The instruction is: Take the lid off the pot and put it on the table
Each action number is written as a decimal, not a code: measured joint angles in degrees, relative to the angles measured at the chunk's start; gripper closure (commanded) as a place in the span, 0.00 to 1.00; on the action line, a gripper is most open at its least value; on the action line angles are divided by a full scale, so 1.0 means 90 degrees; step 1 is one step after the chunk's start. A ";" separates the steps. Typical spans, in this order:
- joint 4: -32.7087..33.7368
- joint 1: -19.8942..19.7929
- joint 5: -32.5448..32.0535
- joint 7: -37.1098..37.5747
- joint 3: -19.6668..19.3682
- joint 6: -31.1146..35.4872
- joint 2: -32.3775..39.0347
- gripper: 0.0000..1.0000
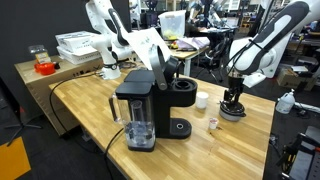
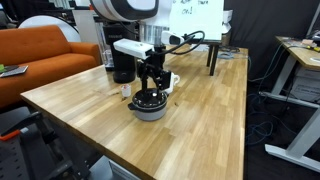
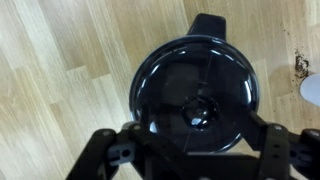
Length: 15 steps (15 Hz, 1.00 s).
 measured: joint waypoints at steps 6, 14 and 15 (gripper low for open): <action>0.0000 0.0027 -0.0009 0.0086 -0.0016 -0.0022 -0.0117 0.77; 0.0000 0.0027 -0.0009 0.0142 -0.0032 -0.0042 -0.0129 0.92; 0.0001 0.0027 -0.0009 0.0143 -0.0033 -0.0043 -0.0129 0.92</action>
